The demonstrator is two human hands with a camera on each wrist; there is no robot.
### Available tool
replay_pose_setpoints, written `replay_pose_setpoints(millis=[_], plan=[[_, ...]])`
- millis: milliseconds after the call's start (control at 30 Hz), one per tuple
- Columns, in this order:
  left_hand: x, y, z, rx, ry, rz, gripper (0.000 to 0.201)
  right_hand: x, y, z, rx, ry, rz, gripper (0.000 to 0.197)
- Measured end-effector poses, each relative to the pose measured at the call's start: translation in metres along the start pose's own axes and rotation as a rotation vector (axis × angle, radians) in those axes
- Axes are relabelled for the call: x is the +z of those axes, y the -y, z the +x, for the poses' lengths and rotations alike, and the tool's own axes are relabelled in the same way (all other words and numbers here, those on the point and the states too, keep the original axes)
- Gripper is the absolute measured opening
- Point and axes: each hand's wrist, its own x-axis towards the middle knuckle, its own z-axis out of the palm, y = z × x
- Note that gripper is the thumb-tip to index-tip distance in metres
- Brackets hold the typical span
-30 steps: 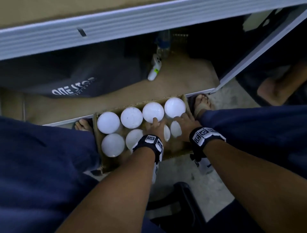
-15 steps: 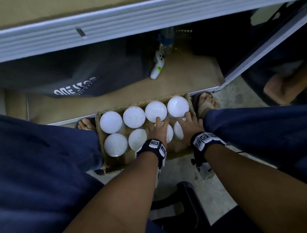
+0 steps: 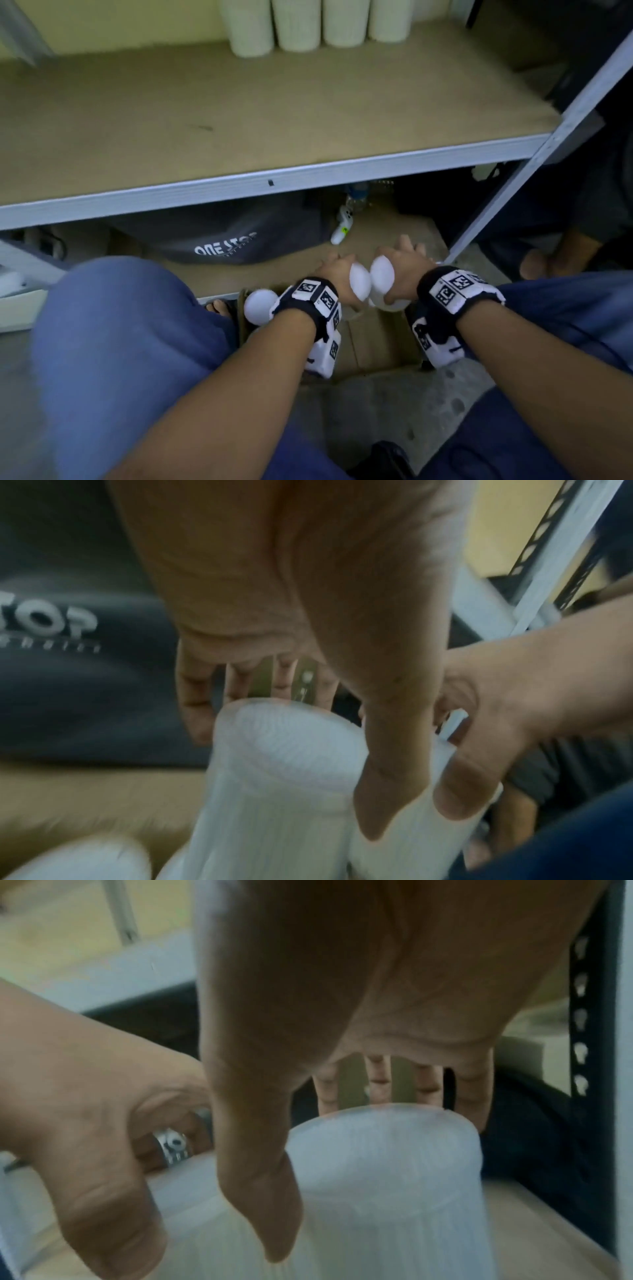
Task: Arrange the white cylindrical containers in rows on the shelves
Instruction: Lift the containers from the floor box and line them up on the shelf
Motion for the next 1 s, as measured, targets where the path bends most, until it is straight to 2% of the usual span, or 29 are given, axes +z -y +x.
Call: replay_pose_setpoints(millis=[233, 533, 667, 833, 1000], plan=[[-0.114, -0.010, -0.069, 0.101, -0.129, 0.090, 0.089, -0.090, 0.022, -0.056, -0.101, -0.187, 0.077, 0.084], [-0.210, -0.008, -0.148, 0.149, -0.352, 0.062, 0.088, -0.177, 0.055, -0.111, -0.241, -0.389, 0.175, 0.085], [-0.233, 0.005, -0.160, 0.129, -0.481, 0.025, 0.087, -0.201, 0.074, -0.109, -0.286, -0.469, 0.221, 0.085], [-0.252, 0.026, -0.153, 0.055, -0.587, -0.066, 0.084, -0.217, 0.098, -0.085, -0.317, -0.565, 0.275, 0.074], [-0.262, 0.044, -0.134, -0.008, -0.669, -0.094, 0.082, -0.226, 0.120, -0.051, -0.352, -0.587, 0.315, 0.070]])
